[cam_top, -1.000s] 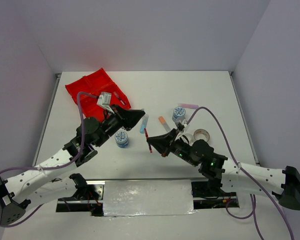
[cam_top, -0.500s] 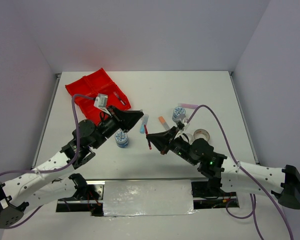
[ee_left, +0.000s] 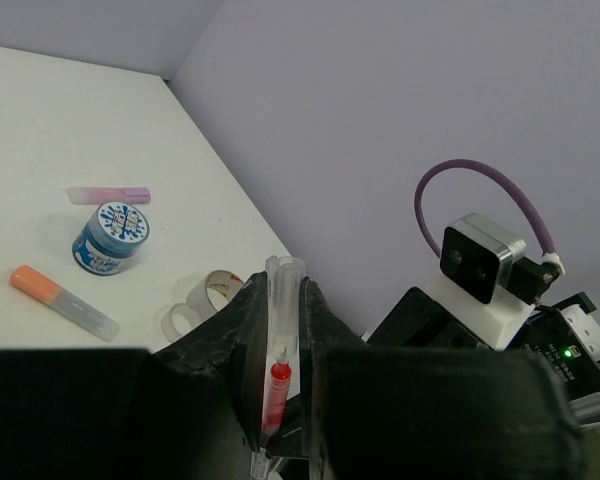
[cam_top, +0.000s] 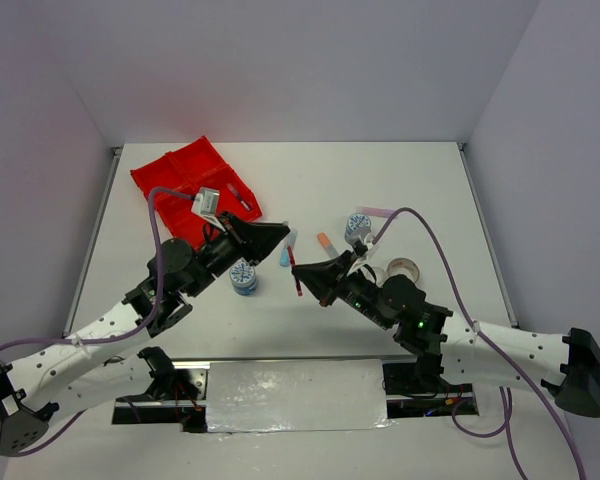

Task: Sort the stationery into containers
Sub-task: Close the pen cap on the pen.

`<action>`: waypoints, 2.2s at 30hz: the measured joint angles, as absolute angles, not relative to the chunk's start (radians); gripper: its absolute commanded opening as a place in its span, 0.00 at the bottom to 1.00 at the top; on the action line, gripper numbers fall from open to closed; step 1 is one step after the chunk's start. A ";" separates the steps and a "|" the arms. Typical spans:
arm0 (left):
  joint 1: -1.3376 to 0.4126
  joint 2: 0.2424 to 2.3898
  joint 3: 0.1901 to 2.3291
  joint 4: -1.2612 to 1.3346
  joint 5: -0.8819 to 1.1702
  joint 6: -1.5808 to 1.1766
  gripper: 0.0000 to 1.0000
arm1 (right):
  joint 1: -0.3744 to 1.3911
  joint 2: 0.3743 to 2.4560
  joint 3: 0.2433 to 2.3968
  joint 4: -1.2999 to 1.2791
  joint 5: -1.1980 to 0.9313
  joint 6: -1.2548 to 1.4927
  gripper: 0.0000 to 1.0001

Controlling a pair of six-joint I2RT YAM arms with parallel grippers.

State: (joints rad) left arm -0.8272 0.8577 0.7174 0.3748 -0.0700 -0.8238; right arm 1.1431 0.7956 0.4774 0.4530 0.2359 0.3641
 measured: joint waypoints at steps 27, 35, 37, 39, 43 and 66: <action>-0.826 0.868 0.718 0.379 -0.057 -0.846 0.00 | 1.148 0.826 0.524 0.438 0.282 0.348 0.00; -0.825 0.868 0.718 0.384 -0.059 -0.863 0.00 | 1.150 0.827 0.525 0.447 0.300 0.347 0.00; -0.825 0.868 0.718 0.386 -0.058 -0.868 0.00 | 1.150 0.828 0.525 0.457 0.303 0.347 0.00; -0.825 0.868 0.718 0.389 -0.058 -0.870 0.00 | 1.150 0.831 0.527 0.464 0.306 0.347 0.00; -0.822 0.868 0.718 0.396 -0.059 -0.870 0.00 | 1.150 0.851 0.539 0.475 0.307 0.347 0.00; -0.819 0.889 0.793 0.316 -0.064 -0.867 0.03 | 1.150 0.862 0.538 0.550 0.315 0.201 0.00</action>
